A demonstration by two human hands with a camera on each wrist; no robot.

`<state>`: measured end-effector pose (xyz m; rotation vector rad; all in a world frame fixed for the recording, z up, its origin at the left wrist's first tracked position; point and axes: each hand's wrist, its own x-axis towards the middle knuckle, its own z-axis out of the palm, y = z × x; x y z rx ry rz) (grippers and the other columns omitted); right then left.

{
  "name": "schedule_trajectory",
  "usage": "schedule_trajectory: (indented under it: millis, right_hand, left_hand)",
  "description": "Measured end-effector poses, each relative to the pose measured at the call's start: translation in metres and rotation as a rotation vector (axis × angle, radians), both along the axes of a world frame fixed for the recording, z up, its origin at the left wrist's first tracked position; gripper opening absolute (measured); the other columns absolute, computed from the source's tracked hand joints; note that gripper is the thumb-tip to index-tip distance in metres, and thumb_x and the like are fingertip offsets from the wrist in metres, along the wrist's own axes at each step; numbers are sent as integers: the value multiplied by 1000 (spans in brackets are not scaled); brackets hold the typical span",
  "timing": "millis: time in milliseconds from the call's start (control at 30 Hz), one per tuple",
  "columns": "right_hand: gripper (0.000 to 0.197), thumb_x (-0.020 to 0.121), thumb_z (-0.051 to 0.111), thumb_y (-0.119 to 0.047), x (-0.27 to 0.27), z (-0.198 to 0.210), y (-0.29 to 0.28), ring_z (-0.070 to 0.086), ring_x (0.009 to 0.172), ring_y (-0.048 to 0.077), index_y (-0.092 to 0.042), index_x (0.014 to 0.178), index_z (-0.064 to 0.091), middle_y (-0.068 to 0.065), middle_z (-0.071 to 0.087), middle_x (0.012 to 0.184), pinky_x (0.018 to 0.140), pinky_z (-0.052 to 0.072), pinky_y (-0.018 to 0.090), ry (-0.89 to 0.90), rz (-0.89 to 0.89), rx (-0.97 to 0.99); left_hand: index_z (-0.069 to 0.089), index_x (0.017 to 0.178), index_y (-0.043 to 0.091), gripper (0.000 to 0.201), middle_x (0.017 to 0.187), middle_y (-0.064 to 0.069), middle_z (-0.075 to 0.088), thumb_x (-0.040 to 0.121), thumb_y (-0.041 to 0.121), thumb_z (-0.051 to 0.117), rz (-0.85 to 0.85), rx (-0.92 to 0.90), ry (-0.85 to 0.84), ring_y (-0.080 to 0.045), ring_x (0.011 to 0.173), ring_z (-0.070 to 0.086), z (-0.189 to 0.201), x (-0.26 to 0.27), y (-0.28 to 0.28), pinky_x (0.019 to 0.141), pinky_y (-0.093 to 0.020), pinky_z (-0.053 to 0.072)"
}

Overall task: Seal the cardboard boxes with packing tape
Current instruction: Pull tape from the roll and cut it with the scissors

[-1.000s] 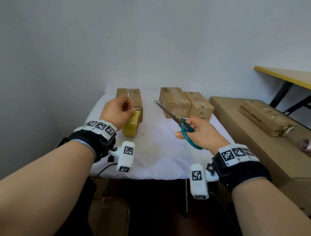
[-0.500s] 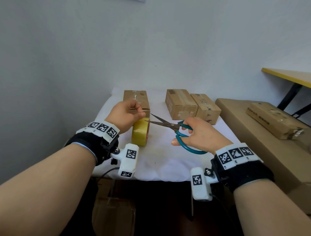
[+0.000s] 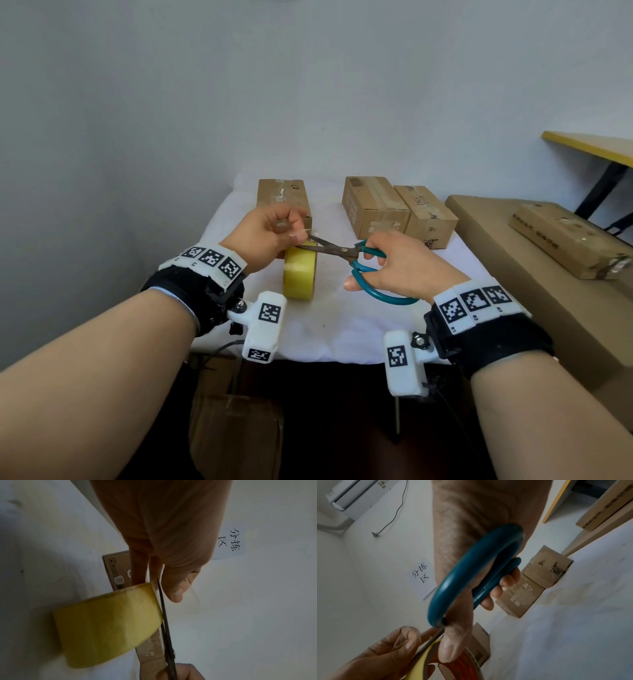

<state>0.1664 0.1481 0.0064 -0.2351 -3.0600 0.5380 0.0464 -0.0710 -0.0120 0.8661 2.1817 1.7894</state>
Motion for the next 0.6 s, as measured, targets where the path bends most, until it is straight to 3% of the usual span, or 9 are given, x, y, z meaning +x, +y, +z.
schedule_trajectory:
  millis: [133,267,433,500,600]
  right_hand:
    - [68,63,78,-77,0,1,-3,58,95,19,-24,101,58,-3,57,101,83,52,37,-10,6,21]
    - [66,65,78,-75,0,4,-6,58,89,21,-22,100,59,0,59,97,78,49,36,-23,9,22]
    - [65,66,79,-72,3,9,-7,59,90,21,-21,102,61,0,61,98,76,48,33,-35,-2,-10]
    - [64,67,79,-71,3,9,-7,59,91,20,-20,102,61,0,61,99,77,49,33,-43,-5,-9]
    - [63,66,80,-71,3,8,-7,59,90,19,-22,101,61,-1,62,99,80,51,34,-41,-8,-21]
  left_hand:
    - [60,77,13,22,123,11,61,88,-3,69,67,89,-74,-20,104,67,-2,4,4,76,-39,55]
    - [59,76,13,22,121,15,61,88,-2,69,80,97,-82,-17,99,68,-3,6,8,72,-40,50]
    - [59,78,17,19,118,10,63,91,7,68,91,11,11,-22,103,67,-4,7,9,66,-28,48]
    - [60,80,18,17,119,9,62,92,10,69,86,-50,79,-19,106,65,0,7,7,71,-25,47]
    - [62,79,19,15,122,9,61,90,13,71,93,-153,211,-13,115,60,6,8,4,94,-31,47]
